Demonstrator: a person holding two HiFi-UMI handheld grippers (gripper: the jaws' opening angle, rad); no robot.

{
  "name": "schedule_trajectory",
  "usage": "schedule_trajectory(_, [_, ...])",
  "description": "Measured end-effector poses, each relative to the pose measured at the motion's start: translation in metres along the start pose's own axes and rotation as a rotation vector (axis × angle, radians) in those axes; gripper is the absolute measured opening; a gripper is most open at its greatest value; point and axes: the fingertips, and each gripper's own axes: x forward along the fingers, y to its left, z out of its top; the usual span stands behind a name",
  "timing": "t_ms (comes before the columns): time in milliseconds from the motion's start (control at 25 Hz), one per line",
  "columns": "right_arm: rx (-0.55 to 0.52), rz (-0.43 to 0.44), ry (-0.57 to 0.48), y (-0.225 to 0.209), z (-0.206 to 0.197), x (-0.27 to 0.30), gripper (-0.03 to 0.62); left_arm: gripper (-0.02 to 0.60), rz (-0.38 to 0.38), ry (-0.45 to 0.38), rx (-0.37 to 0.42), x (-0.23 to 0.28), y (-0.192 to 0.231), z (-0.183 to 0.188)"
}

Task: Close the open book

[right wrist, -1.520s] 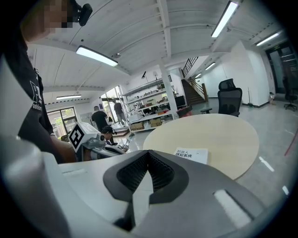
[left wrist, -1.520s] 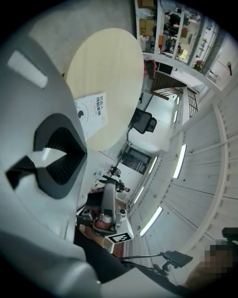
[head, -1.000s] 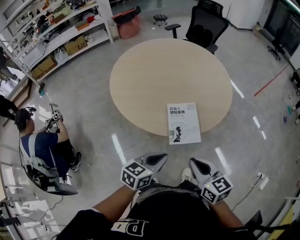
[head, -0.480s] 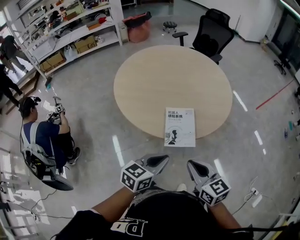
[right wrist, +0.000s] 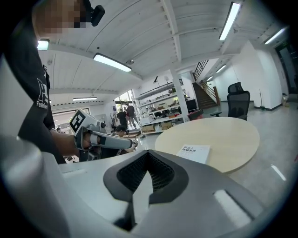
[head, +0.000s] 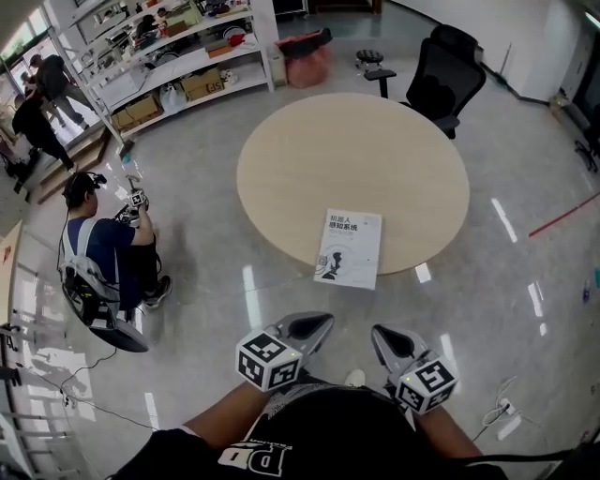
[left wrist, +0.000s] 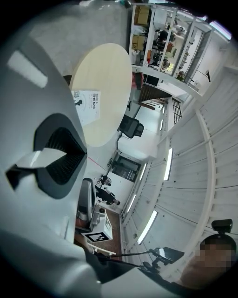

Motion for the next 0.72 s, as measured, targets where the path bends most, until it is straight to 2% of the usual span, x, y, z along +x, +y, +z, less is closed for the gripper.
schedule_trajectory(320, [0.005,0.037,0.005,-0.018,-0.019,-0.037,0.008,0.008,0.015,0.015,0.006,0.025,-0.042,-0.018])
schedule_trajectory(520, [0.043,-0.023,-0.033,-0.026,-0.030,-0.033,0.008,0.008,-0.027,0.056,0.033,0.033,-0.036,-0.030])
schedule_trajectory(720, [0.069,-0.086,-0.074,-0.014,-0.019,-0.027,0.008,0.008,-0.059,0.052,0.088,0.020,-0.025,-0.009])
